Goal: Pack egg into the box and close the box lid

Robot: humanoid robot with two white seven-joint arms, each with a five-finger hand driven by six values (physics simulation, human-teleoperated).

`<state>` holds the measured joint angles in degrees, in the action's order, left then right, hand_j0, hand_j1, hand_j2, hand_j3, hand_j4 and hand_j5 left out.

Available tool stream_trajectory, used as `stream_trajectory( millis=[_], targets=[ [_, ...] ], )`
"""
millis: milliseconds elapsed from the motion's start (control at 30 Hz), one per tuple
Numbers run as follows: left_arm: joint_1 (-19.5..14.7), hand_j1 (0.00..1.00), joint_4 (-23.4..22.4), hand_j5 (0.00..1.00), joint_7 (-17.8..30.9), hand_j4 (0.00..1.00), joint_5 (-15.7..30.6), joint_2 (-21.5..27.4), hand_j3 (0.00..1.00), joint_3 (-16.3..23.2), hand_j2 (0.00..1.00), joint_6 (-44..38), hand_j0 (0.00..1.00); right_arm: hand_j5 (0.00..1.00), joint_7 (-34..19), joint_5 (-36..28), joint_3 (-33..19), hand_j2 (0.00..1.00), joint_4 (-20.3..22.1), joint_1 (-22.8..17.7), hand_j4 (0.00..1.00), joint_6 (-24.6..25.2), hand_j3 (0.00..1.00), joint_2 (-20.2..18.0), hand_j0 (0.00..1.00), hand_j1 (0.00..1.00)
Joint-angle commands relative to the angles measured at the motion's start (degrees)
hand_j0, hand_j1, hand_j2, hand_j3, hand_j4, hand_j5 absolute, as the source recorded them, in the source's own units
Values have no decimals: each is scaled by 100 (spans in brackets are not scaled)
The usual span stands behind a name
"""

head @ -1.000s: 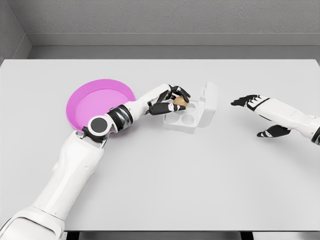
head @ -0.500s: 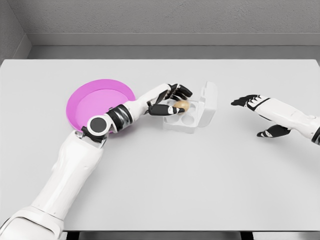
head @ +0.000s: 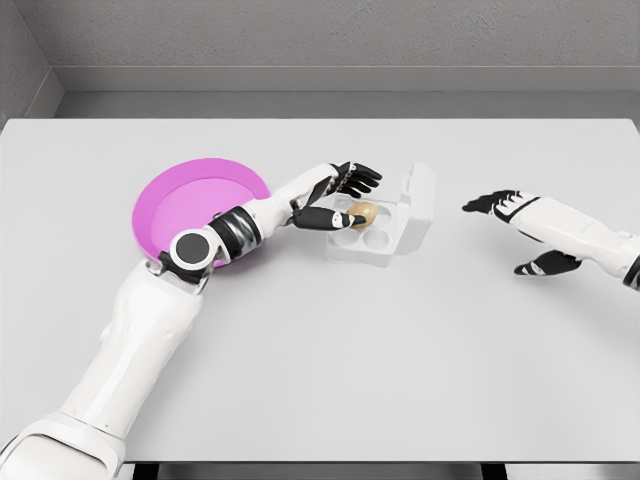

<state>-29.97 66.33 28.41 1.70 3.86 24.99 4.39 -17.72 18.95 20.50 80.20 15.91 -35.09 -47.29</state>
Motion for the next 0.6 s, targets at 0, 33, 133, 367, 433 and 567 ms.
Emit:
stream_trajectory(
  millis=[0,33,133,367,433,567],
  targets=[
    [0,73,-14,73,-3,73,23,1,73,-3,73,0,73,100,-4,-41,-2,100,4,0,100,9,100,-8,100,100],
    [0,73,-14,73,-3,73,32,1,73,-3,73,0,73,100,5,-41,-2,100,-5,0,100,9,100,-8,100,100],
    [0,73,30,73,-3,73,32,1,73,-3,73,-8,73,100,-4,-41,-2,100,4,0,100,9,100,-8,100,100],
    [53,73,469,73,-3,73,41,53,73,-135,73,-35,73,100,-4,-41,-2,100,-5,0,100,9,100,-8,100,100],
    [53,73,530,73,-3,73,50,88,73,-161,73,-35,73,100,5,-41,-2,100,-5,9,100,9,100,-8,100,100],
    [53,73,531,73,-3,73,50,141,73,-161,73,-35,73,100,5,-41,-2,100,-5,9,100,9,100,-8,100,100]
  ],
)
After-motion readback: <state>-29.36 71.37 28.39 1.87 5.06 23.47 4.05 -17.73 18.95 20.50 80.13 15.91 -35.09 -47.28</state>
